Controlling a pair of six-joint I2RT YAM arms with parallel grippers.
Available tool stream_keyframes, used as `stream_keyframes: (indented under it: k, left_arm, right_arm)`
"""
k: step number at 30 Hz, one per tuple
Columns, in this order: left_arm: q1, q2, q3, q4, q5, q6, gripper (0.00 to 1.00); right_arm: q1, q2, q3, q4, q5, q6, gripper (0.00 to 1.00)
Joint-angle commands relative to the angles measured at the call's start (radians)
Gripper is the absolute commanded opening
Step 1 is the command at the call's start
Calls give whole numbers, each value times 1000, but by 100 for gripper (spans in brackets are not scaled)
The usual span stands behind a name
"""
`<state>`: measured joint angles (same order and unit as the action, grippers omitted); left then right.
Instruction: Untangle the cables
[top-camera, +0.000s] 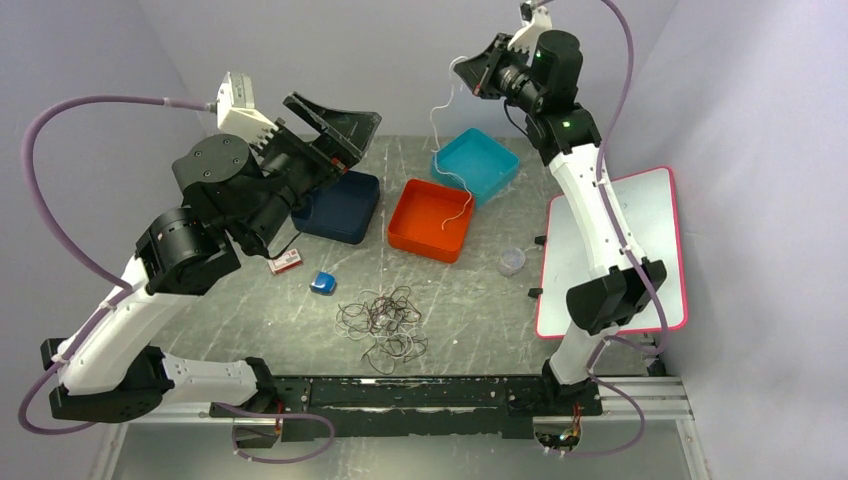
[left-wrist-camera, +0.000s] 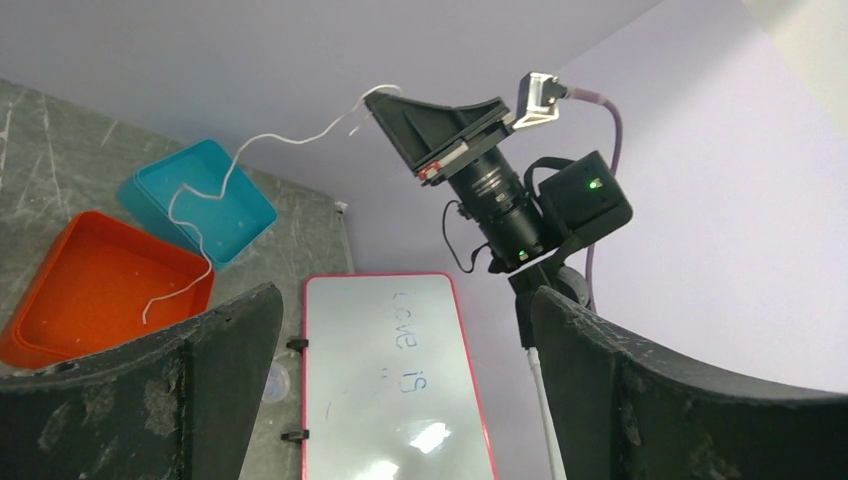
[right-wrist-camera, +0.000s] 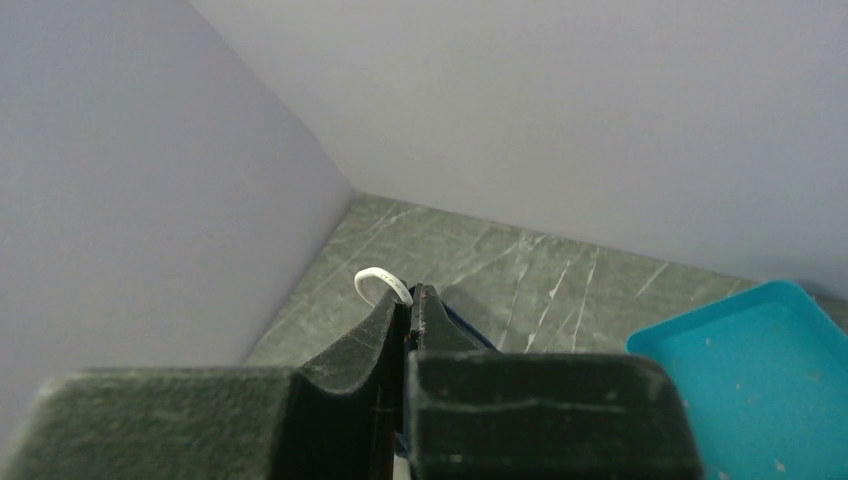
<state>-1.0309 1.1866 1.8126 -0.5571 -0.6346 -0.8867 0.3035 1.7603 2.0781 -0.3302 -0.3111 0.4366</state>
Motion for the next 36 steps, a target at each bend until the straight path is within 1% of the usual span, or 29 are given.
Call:
stream_keyframes:
  k: [1,5,9,14,17,19,20,22,27,30,33,36]
  left_arm:
    - [1,-5,-12,53,5,23,99]
    - [1,-26,-42,79,10,28,99]
    - [1,-16,-23,77,15,42,99]
    - [2,-24,-26,74,5,42,99]
    - [2,-44,-46,98,-3,54,99]
    - [2,-49,-45,99,-5,59,99]
    - [2,-50,-46,99,-7,61,99]
    - [2,-52,-50,94,-10,59,99]
    - [2,-63,-70,134,4,70,99]
    - [1,-48,-54,127,16,67,99]
    - [1,-52,-70,139,23,63,99]
    - [2,-72,-101,176,30,69,99]
  right_arm:
    - [17,-79,-84,55,-21,-21,0]
    - [39,-108,-175,70,-16,-30,0]
    - [65,-132,-249,71,-18,-41,0]
    - [134,-168,-307,56,1,-67,0]
    - [176,-192,-319,46,19,-74,0]
    - [184,-212,-329,48,20,-69,0]
    - [214,-221,-332,48,20,-67,0]
    - [229,-238,-331,42,25,-68,0]
    - [241,-266,-278,16,30,-69,0]
    - [248,-278,-245,-6,29,-68,0]
    - [252,-294,-256,-12,29,-69,0]
    - [253,-300,-305,-14,39,-74,0]
